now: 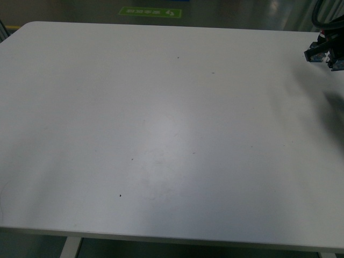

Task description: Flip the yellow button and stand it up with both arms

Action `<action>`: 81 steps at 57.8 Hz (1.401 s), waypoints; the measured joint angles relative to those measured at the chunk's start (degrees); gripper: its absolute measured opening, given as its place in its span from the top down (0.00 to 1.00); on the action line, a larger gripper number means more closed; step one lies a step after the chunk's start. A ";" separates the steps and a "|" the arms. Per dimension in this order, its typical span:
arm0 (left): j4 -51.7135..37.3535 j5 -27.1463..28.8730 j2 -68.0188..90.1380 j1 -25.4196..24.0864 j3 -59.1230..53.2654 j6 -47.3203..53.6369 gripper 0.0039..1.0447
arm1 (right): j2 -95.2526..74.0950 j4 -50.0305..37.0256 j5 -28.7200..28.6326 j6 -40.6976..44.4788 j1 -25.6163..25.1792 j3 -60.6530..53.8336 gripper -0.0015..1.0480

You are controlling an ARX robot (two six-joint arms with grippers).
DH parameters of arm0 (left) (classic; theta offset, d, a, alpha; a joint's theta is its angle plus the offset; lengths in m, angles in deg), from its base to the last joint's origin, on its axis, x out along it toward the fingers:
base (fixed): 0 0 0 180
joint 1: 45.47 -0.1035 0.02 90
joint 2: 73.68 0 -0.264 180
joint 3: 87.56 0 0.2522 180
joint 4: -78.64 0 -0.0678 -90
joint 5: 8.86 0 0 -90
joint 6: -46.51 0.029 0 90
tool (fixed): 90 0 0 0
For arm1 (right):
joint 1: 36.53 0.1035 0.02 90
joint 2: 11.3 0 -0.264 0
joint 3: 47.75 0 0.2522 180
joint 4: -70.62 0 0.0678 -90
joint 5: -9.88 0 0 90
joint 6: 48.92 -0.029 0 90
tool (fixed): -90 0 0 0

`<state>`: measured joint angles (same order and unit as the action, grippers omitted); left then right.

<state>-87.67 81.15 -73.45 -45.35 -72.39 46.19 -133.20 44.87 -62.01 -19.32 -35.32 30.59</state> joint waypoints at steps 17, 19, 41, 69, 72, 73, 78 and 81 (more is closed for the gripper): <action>0.00 0.00 0.00 0.00 0.00 0.00 0.06 | -5.31 0.76 -0.70 -1.51 -2.97 5.46 0.69; 0.00 0.00 0.00 0.00 0.00 0.00 0.06 | -5.77 0.79 -0.74 -1.49 -3.41 5.79 0.69; 0.00 0.00 0.00 0.00 0.00 0.00 0.06 | -8.26 1.33 -3.39 -1.86 -6.34 7.04 0.69; 0.00 0.00 0.00 0.00 0.00 0.00 0.06 | -8.26 2.32 -5.68 -2.05 -7.34 6.01 0.69; 0.00 0.00 0.00 0.00 0.00 0.00 0.06 | -8.26 2.40 -5.81 -2.08 -7.32 6.01 0.69; 0.00 0.00 0.00 0.00 0.00 0.00 0.06 | -8.26 2.40 -5.81 -2.16 -7.32 6.01 0.69; 0.00 0.00 0.00 0.00 0.00 0.00 0.06 | -8.26 2.78 -6.03 -2.75 -7.19 6.01 0.69; 0.00 0.00 0.00 0.00 0.00 0.00 0.06 | -8.26 2.84 -6.14 -2.86 -7.10 6.01 0.69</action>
<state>-87.67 81.15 -73.45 -45.35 -72.39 46.19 -141.46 47.72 -68.16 -22.18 -42.42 36.60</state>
